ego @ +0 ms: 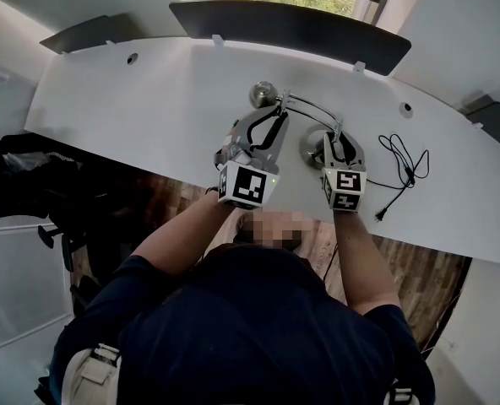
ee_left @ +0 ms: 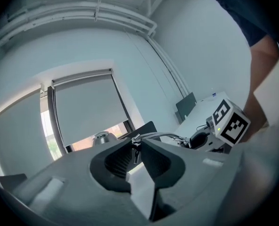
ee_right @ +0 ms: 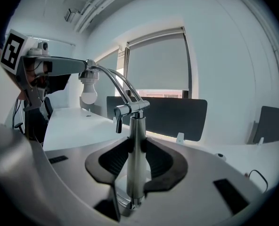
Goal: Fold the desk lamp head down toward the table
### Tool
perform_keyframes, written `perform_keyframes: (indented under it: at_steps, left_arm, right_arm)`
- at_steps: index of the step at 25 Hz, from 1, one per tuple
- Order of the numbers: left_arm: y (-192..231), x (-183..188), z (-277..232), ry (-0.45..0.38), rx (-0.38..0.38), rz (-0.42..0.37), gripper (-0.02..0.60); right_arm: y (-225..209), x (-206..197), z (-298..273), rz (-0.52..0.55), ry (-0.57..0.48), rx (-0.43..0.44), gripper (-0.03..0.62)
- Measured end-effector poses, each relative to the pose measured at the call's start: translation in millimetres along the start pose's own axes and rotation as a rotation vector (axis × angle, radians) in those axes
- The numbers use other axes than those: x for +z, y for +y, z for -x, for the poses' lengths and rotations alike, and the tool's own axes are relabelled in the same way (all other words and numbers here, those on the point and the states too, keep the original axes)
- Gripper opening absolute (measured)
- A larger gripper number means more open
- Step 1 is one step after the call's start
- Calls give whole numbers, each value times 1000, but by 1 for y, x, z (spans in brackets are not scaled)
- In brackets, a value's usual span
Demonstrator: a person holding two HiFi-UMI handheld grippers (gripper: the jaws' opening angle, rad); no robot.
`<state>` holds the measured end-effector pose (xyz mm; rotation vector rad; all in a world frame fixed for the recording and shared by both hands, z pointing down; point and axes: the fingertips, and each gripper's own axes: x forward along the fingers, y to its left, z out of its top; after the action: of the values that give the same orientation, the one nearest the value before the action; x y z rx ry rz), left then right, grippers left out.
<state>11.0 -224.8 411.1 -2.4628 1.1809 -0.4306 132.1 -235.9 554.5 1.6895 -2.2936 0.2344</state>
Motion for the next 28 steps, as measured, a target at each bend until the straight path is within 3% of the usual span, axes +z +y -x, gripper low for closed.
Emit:
perform_keyframes:
  at_steps: [5,16,28]
  left_arm:
    - [3,-24,-2,50,3,37,52]
    - [-1,-80,-10,156,9,255,52]
    - [-32,-128,-25,260,-74,218,55]
  right_arm:
    - [1,0,-1,7,10,-1,120]
    - [2,0,-4,15,23,-11,121]
    - [3,-1,-4,23,31,-9,121]
